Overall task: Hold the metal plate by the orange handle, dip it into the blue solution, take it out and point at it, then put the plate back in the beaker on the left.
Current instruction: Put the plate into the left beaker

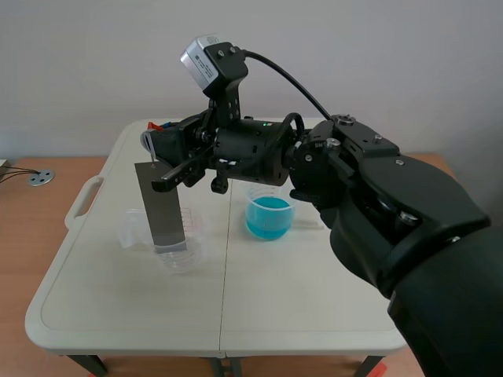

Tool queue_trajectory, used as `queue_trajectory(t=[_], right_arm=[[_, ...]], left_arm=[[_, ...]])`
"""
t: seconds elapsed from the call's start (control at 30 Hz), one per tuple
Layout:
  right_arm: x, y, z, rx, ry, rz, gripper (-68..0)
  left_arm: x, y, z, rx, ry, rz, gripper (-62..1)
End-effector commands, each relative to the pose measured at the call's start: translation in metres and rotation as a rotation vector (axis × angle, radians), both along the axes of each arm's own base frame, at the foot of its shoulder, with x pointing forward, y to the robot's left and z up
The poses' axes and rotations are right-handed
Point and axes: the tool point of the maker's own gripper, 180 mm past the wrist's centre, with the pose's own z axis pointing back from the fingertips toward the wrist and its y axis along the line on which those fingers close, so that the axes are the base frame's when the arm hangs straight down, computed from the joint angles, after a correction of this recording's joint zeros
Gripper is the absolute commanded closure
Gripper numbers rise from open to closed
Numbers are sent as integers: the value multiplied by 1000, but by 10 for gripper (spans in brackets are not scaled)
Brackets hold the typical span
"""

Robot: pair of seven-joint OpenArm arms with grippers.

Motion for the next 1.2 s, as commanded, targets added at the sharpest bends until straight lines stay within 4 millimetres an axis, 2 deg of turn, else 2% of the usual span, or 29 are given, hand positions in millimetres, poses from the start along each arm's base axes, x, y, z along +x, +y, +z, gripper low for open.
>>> queue_trajectory(t=[0.0, 0.33, 0.73, 0.93, 1.17], right_arm=[[1, 4, 15, 67, -3, 7, -13], [12, -4, -1, 99, 87, -75, -13], [-3, -6, -25, 121, 175, -96, -13], [2, -8, -27, 113, 179, -128, -15], [3, -11, -29, 98, 174, -132, -122]], left_arm=[[5, 2, 4, 4, -21, 4, -27], [5, 2, 4, 4, -22, 4, -27], [5, 2, 4, 4, -21, 3, -27], [5, 2, 4, 4, -21, 3, -27], [5, 2, 3, 5, -18, 5, -27]])
